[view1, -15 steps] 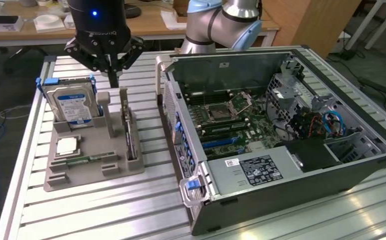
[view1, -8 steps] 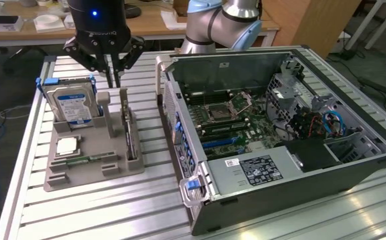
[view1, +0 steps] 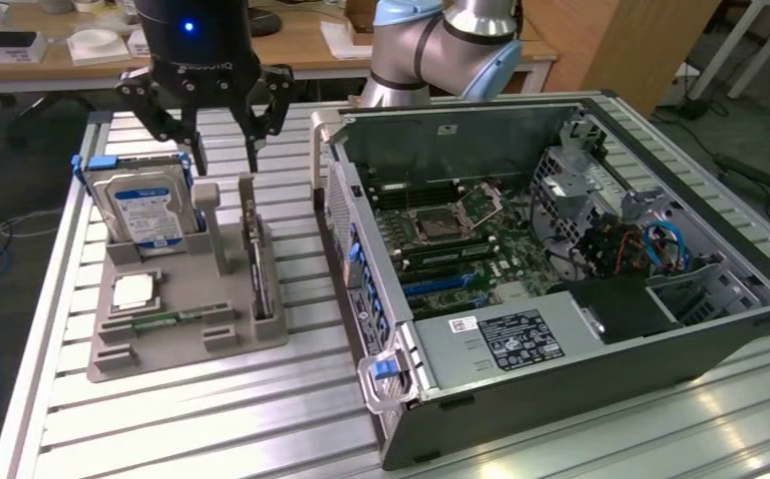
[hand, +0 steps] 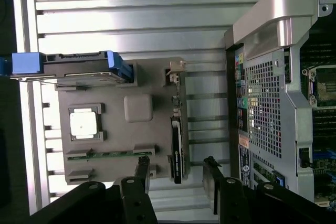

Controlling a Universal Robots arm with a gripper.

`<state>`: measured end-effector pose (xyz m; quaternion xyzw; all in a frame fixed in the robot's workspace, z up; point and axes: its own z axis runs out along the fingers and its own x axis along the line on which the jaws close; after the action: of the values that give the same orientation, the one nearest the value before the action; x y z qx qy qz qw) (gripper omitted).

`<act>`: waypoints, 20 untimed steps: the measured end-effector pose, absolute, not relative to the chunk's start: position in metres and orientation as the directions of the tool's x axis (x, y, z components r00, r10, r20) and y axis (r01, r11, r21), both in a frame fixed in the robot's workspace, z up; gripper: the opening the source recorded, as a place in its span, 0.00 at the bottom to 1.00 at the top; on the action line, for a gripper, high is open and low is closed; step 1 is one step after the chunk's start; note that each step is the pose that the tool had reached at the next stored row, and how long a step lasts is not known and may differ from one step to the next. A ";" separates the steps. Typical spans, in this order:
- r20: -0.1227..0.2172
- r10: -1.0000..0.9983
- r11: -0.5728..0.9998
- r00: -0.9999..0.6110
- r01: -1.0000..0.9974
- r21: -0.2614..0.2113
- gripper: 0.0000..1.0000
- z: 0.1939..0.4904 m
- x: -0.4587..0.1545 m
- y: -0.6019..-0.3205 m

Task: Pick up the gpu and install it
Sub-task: 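Pick up the gpu and move the gpu toward the slot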

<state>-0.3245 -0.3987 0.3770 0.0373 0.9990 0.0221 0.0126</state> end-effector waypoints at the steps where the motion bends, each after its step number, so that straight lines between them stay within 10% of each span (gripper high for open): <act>1: -0.024 0.073 0.996 -0.997 0.071 0.045 0.53 0.377 -0.325 -0.398; 20: -0.010 -0.041 0.998 -0.999 -0.042 0.045 0.53 0.347 -0.324 -0.399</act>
<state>-0.3244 -0.3992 0.3472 -0.0207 0.9995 0.0224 0.0044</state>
